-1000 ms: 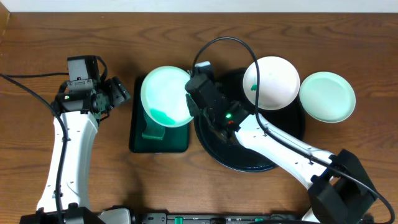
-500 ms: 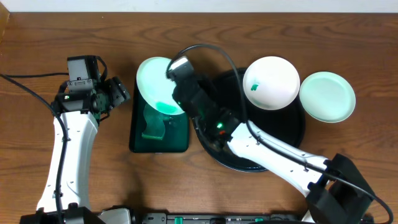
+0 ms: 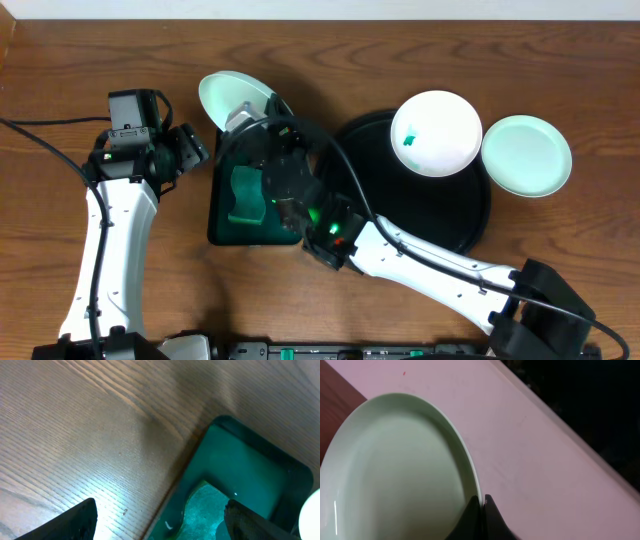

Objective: Clean dirty plates on tray and stack at the side
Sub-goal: 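Tilt the held plate over the green sponge tray with the right gripper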

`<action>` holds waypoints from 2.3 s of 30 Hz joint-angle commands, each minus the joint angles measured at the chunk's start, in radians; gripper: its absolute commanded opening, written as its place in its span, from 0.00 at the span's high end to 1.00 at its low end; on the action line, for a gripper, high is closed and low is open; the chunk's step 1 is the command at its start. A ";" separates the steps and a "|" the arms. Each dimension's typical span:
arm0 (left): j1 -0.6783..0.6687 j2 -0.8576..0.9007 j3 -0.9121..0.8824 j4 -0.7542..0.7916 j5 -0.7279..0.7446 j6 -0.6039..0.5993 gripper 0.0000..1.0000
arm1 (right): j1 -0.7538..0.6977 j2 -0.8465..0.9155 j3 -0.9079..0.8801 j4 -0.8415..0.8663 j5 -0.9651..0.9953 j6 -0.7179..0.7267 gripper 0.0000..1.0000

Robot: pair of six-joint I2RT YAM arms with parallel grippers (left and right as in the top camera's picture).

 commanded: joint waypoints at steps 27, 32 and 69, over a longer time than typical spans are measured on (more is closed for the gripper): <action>0.002 0.001 0.013 -0.001 -0.009 -0.003 0.18 | 0.026 -0.021 0.021 0.013 0.022 -0.076 0.99; 0.002 0.001 0.013 -0.001 -0.009 -0.003 0.18 | 0.026 -0.021 0.021 0.013 0.022 -0.076 0.99; 0.002 0.001 0.013 -0.001 -0.009 -0.003 0.18 | -0.111 -0.021 0.020 -0.468 -0.179 0.927 0.99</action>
